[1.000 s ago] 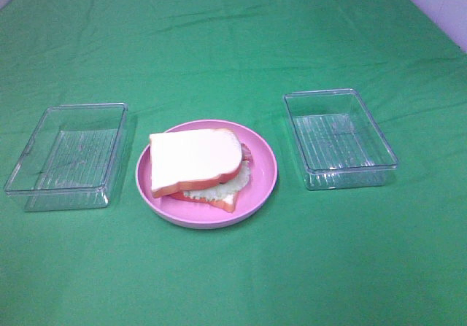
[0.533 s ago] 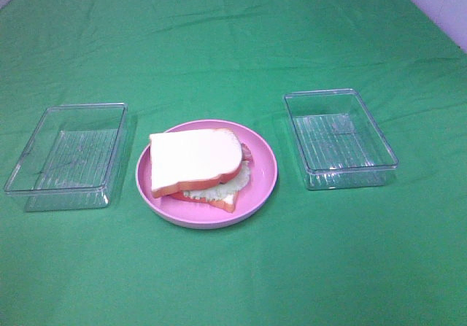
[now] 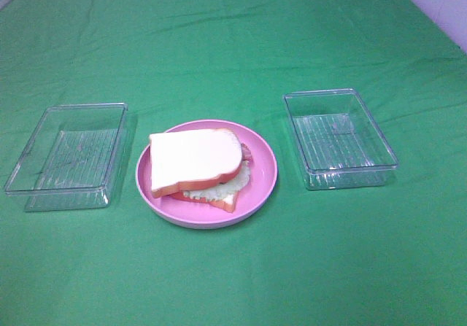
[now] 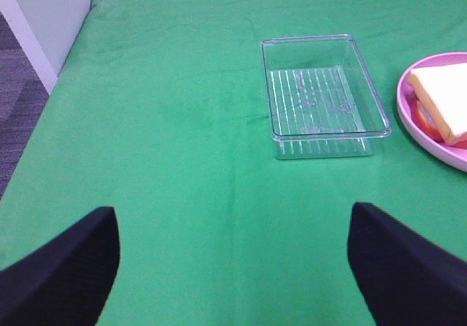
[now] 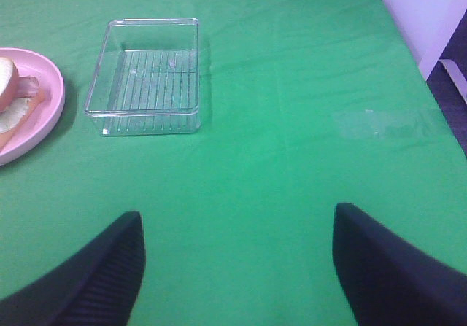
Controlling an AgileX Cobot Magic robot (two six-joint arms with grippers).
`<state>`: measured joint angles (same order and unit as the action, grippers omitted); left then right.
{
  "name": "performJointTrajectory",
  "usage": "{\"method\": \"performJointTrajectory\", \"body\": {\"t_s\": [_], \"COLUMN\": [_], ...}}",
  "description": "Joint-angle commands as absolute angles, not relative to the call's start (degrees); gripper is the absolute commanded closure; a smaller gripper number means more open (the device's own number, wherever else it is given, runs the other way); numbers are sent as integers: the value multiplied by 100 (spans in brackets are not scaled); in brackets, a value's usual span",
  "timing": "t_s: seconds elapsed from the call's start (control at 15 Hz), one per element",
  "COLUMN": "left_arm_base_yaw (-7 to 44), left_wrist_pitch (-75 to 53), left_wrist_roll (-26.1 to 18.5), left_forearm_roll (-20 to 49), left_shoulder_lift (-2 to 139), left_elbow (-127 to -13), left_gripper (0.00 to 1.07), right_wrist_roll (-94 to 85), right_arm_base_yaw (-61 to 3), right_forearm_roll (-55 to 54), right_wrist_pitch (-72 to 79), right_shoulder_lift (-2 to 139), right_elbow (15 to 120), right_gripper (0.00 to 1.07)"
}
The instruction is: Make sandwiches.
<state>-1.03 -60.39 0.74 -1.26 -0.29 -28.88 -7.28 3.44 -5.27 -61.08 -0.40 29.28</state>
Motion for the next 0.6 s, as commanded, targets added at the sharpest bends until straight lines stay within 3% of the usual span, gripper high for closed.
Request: {"method": "performJointTrajectory", "body": {"t_s": [0.07, 0.6], "left_arm_base_yaw": [-97, -97], "left_wrist_pitch": [-5976, -5976], "left_wrist_roll": [80, -34], "left_forearm_roll": [-115, 80], "left_shoulder_lift": [-155, -155], "left_elbow": [-2853, -2853], "left_gripper": [26, 26], "right_wrist_roll": [-785, -785], "right_arm_base_yaw": [367, 367], "right_forearm_roll": [-521, -521], "right_wrist_pitch": [-6068, -6068], "right_shoulder_lift": [-115, -115], "right_elbow": [2905, 2905], "right_gripper": [38, 38]}}
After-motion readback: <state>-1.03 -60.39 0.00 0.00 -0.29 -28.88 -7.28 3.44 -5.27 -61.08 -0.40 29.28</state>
